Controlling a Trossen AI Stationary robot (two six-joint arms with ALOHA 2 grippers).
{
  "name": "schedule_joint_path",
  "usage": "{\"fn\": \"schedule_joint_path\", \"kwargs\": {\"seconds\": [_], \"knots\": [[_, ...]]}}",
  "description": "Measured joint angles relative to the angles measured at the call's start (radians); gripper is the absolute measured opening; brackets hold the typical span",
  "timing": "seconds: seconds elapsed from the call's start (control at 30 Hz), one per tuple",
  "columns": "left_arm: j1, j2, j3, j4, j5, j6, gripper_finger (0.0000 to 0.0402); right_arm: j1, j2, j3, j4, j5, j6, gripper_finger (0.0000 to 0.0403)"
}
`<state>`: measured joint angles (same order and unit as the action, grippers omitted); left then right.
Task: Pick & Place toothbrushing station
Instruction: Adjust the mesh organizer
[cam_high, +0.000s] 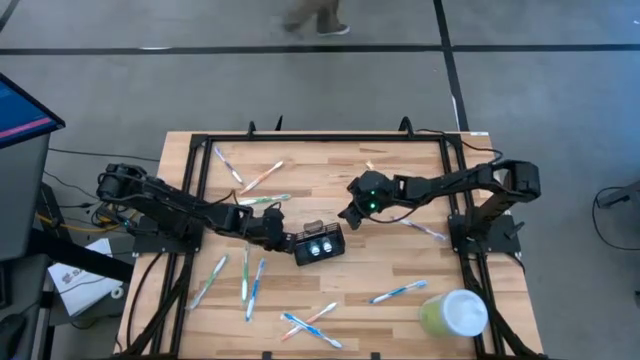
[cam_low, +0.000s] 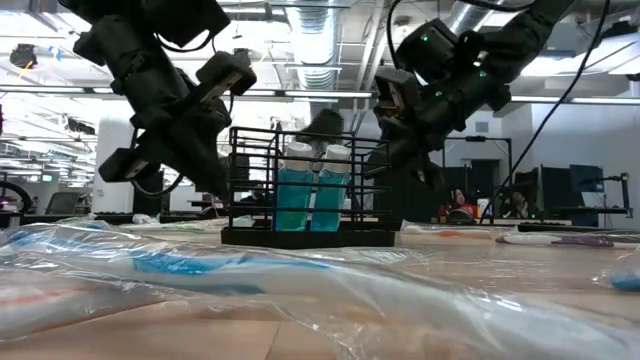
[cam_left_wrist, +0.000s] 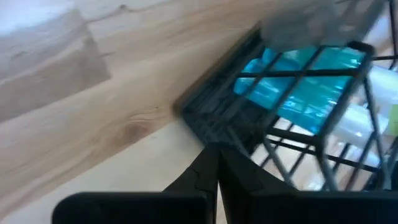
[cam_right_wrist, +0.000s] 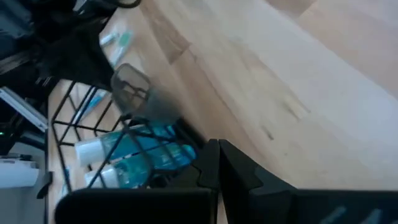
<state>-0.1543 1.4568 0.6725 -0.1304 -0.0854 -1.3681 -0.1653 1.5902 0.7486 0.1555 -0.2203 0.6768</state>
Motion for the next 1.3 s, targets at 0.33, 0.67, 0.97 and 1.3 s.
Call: {"fn": "schedule_joint_path", "kwargs": {"seconds": [0.33,0.67,0.97,1.3], "knots": [[0.058,-0.001,0.000,0.006,0.027,0.050,0.0000,0.024,0.000,0.000,0.003,-0.023,0.001,0.0000],[0.072,-0.001,0.000,0.008,0.039,0.070,0.0000,0.051,0.000,0.000,0.002,-0.058,-0.003,0.0000],[0.111,-0.001,0.000,0.014,0.039,0.100,0.0000,0.095,-0.001,0.000,0.006,-0.064,0.003,0.0000],[0.119,-0.001,0.000,-0.004,0.029,0.115,0.0000,0.079,-0.001,0.000,-0.001,-0.053,0.008,0.0000]]}}
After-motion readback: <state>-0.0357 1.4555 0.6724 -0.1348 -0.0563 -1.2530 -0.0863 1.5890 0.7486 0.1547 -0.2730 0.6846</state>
